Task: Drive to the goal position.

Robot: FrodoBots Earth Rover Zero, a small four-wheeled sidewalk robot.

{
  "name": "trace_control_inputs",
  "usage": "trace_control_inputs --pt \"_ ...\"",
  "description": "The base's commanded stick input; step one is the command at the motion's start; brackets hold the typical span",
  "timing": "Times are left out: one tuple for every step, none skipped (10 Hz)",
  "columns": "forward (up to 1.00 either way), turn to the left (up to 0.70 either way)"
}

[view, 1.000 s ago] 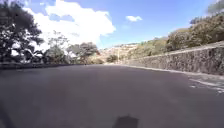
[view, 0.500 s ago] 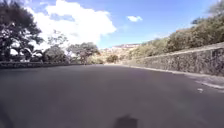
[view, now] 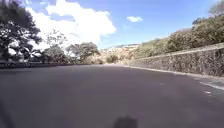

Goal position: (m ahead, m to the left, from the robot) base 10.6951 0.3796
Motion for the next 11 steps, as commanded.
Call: trace_control_inputs --pt "0.50 0.00" --pt "0.50 0.00" --pt "0.50 0.00" --pt "0.50 0.00" --pt "0.50 0.00" --pt "0.50 0.00" --pt "0.50 0.00" --pt "0.50 0.00" --pt "0.50 0.00" --pt "0.50 0.00" --pt "0.50 0.00"
